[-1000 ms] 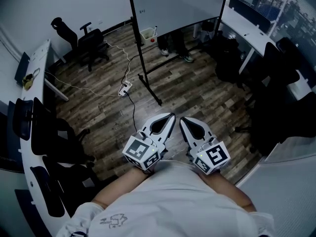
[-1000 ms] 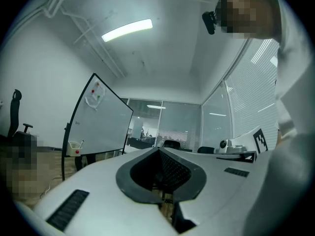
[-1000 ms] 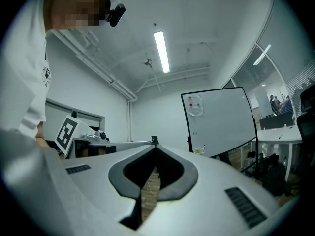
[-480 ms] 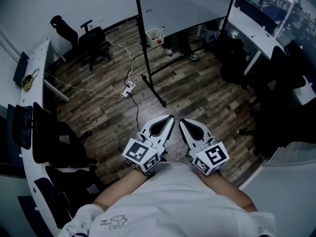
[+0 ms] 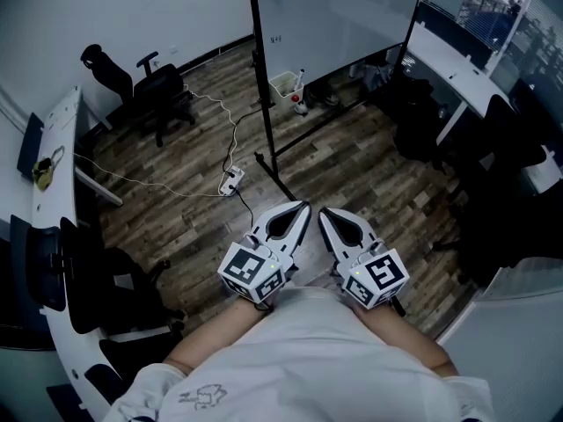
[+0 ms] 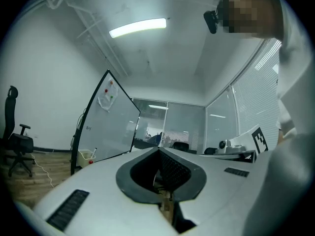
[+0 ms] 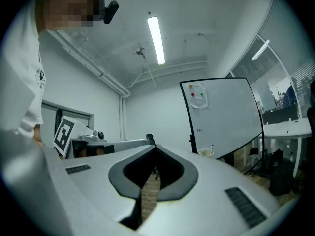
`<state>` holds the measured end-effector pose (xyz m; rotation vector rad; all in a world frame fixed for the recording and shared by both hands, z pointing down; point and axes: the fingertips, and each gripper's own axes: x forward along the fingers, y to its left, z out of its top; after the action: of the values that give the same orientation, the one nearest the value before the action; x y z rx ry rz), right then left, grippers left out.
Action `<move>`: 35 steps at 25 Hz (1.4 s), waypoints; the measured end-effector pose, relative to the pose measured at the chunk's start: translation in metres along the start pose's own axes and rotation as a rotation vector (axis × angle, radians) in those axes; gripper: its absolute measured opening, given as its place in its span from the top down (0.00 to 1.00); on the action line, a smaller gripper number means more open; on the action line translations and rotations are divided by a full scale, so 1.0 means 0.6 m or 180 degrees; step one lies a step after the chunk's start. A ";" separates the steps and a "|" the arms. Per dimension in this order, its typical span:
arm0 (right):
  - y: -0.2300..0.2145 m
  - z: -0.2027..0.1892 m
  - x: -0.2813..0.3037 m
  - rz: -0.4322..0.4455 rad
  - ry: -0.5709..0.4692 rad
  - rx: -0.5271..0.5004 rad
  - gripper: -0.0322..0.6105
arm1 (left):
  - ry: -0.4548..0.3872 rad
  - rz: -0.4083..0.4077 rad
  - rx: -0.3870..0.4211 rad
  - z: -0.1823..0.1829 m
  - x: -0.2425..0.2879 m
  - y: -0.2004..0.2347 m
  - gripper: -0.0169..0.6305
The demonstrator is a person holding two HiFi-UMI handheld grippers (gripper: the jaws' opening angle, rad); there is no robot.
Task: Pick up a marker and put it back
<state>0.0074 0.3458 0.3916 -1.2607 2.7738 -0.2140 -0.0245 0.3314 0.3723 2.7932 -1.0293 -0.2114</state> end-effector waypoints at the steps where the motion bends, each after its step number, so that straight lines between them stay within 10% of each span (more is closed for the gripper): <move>1: 0.003 -0.003 0.015 0.0000 0.0003 0.0017 0.94 | 0.0006 -0.0020 -0.0005 0.001 -0.002 0.012 0.97; 35: -0.032 -0.026 0.257 0.0650 0.0151 0.0136 0.94 | 0.0010 0.0512 -0.0088 0.010 0.015 0.242 0.97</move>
<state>-0.0817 0.2187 0.4068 -0.9664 2.8952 -0.2891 -0.1103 0.2157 0.3941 2.6686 -1.2333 -0.1994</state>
